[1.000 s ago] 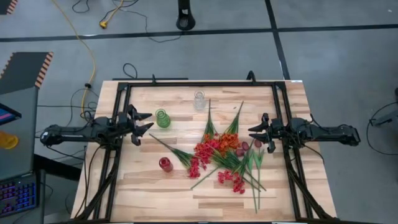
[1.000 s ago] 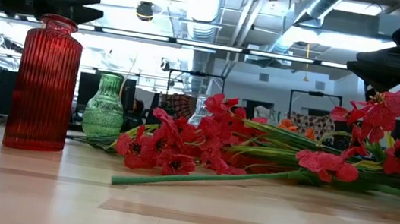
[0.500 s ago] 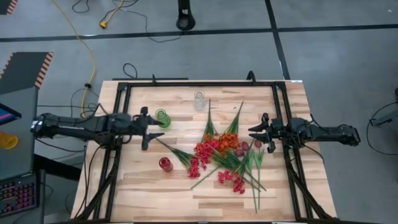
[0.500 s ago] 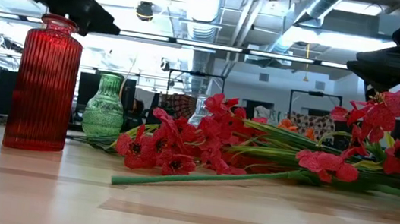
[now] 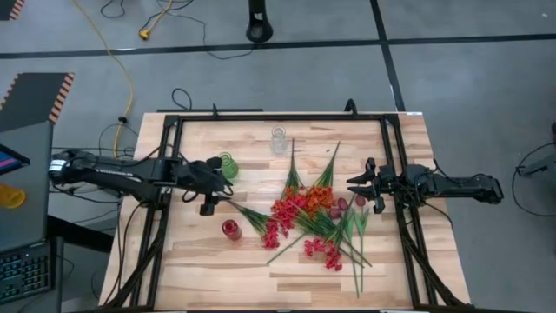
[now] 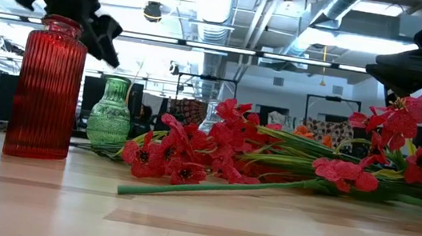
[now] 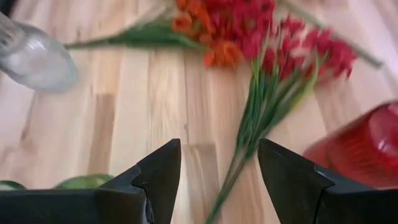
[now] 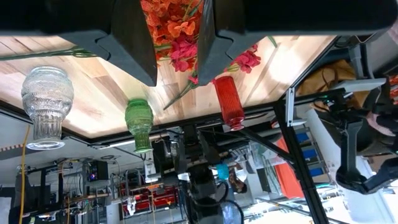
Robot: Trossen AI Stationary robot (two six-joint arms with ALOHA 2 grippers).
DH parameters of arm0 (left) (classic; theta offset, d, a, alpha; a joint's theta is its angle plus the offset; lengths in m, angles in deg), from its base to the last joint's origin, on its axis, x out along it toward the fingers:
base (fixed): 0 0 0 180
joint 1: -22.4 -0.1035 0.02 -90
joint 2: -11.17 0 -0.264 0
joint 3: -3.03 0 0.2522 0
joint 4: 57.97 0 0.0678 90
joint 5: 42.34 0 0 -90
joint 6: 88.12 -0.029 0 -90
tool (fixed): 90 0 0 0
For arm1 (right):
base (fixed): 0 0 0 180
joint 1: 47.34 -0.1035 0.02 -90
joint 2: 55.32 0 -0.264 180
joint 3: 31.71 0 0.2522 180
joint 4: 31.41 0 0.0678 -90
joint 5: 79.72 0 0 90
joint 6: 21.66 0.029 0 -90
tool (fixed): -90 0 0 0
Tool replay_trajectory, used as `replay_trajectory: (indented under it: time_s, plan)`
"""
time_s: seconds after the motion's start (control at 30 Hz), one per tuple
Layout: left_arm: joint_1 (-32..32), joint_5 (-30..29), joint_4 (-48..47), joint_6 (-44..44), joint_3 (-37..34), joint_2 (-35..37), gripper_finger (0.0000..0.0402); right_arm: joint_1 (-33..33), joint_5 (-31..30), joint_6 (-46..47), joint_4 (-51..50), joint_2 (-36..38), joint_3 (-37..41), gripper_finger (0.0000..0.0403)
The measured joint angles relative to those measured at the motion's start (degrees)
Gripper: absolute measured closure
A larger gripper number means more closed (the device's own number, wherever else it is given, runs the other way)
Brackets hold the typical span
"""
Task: Sort flowers into vase by color
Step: Put the left red flower into the vase
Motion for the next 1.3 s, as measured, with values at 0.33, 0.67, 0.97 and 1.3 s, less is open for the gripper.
replay_trajectory:
  time_s: [0.33,0.67,0.97,1.3]
  plan:
    - [0.0,-0.07,-3.37,-4.88,0.01,-5.67,0.0198,0.0,-0.04,-0.01,-0.06,0.0,0.01,0.026]
    - [0.0,-0.09,-1.22,-9.66,0.01,-15.43,0.0198,0.0,-0.04,0.0,-0.05,0.0,0.0,0.026]
    - [0.02,3.08,3.18,-12.67,-0.01,-23.55,0.0198,-0.01,-0.04,0.01,-0.05,0.0,0.0,0.026]
    - [0.02,4.94,10.02,-14.14,-0.04,-29.25,0.0198,0.0,-0.04,-0.01,-0.06,0.0,0.0,0.026]
